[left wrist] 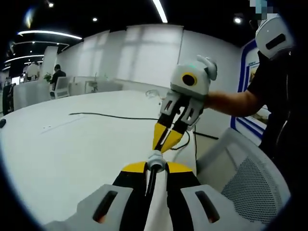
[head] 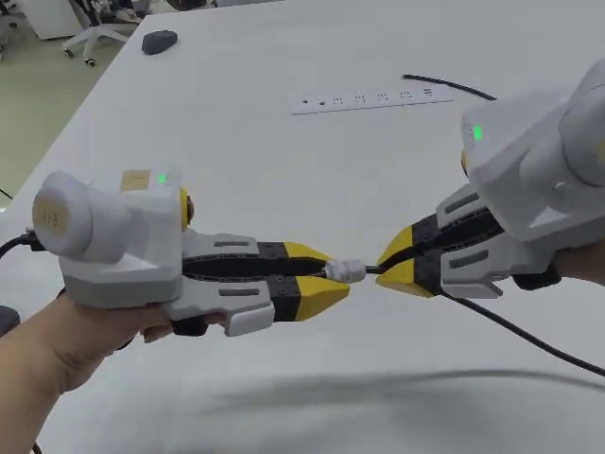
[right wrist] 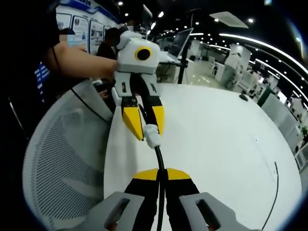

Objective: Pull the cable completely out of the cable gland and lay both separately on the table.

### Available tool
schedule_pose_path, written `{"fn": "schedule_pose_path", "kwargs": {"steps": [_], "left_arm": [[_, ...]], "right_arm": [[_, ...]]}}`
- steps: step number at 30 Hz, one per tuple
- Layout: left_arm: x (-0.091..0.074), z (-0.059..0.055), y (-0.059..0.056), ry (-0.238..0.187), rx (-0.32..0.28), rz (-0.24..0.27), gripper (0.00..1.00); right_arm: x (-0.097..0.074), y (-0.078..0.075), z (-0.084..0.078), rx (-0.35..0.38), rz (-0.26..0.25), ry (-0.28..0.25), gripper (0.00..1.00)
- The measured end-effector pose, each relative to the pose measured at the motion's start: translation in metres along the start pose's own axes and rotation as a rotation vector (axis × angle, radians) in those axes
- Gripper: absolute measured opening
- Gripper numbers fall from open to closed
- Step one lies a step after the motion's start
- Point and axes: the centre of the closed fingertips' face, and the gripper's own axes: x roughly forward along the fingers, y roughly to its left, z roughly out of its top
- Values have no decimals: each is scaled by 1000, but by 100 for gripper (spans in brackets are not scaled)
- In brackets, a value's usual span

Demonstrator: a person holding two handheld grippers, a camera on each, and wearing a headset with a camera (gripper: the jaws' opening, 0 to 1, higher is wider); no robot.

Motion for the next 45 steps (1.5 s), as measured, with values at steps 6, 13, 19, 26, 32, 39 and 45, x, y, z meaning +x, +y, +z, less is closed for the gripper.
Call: {"fn": "schedule_pose_path", "kwargs": {"steps": [6,13,19,26,32,39,45], "left_arm": [[-19,-4,6,-3,-2,42,14],[-32,-8,10,-3,4,77,14],[-51,-8,16,-35,-26,112,14],[-68,-14,22,-37,-34,150,14],[-92,-21,35,-62,-76,204,14],[-113,-28,45,-79,-81,245,14],[-140,-33,60,-114,-105,305,14]], "right_arm": [[-6,-3,-11,18,-24,-7,0],[-6,-7,-18,35,-47,26,0],[-12,-13,-22,73,-66,21,0],[-13,-19,-21,102,-89,22,0],[-12,-31,-17,146,-138,0,0],[4,-33,4,187,-129,-43,0],[14,-43,9,183,-182,4,0]]}}
